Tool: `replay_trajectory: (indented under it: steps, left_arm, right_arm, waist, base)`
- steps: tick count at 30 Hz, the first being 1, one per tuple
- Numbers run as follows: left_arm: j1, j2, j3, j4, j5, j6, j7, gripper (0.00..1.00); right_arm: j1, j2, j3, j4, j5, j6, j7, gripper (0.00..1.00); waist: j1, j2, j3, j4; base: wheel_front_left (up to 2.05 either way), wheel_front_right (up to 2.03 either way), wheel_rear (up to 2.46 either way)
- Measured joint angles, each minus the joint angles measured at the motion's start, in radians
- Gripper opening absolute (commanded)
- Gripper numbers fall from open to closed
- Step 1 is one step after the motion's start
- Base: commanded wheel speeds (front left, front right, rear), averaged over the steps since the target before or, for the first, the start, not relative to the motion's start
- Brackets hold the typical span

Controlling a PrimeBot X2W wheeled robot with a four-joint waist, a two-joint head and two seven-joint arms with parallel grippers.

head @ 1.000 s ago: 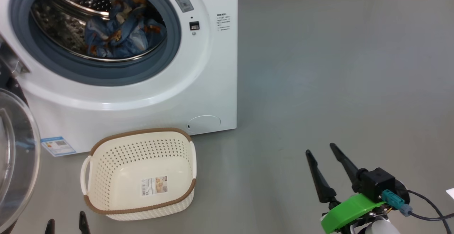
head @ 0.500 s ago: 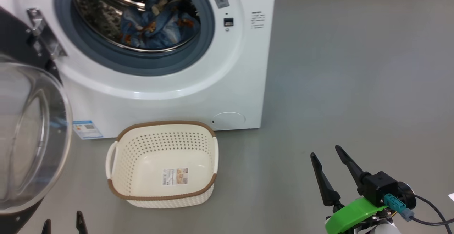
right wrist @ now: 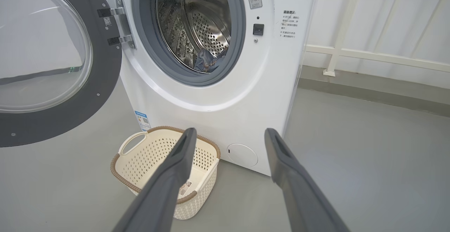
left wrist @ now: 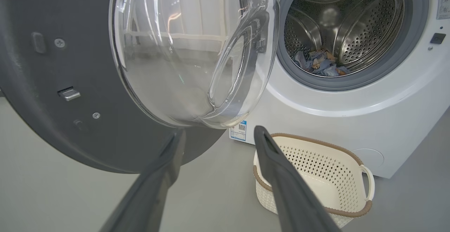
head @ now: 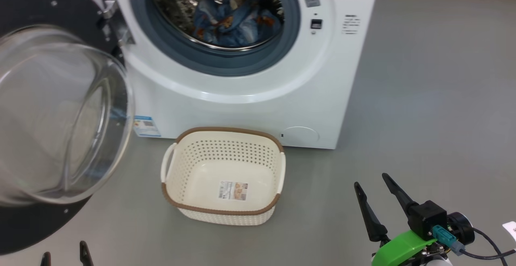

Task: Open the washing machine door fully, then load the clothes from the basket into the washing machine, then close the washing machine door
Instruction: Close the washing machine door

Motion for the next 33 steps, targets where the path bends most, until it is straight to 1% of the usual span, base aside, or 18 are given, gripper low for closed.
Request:
replay_trajectory:
  steps: [11,25,26,33]
  left_arm:
    - [0.001,0.0,0.007,-0.008,-0.001,0.005,0.0,1.0]
    - [0.006,0.0,0.007,-0.014,-0.001,0.012,0.0,1.0]
    - [0.008,0.0,0.008,-0.015,-0.001,0.012,0.0,1.0]
    - [0.028,0.0,0.019,-0.028,-0.011,0.023,0.0,1.0]
  right_arm:
    - [0.0,0.0,0.0,0.03,0.0,0.0,0.0,1.0]
    - [0.0,0.0,0.001,0.049,0.0,0.0,0.0,1.0]
    - [0.0,0.0,0.002,0.05,0.0,0.0,0.0,1.0]
    - [-0.001,0.0,0.025,0.063,0.0,0.0,0.0,1.0]
  waist:
    - [-0.0001,0.0,-0.003,0.118]
    - [-0.0001,0.0,-0.011,0.243]
    - [0.0,0.0,-0.013,0.259]
    - [0.0,0.0,-0.005,0.287]
  base:
    - [0.0,0.0,0.0]
    - [0.0,0.0,0.0]
    - [0.0,0.0,0.0]
    - [0.0,0.0,0.0]
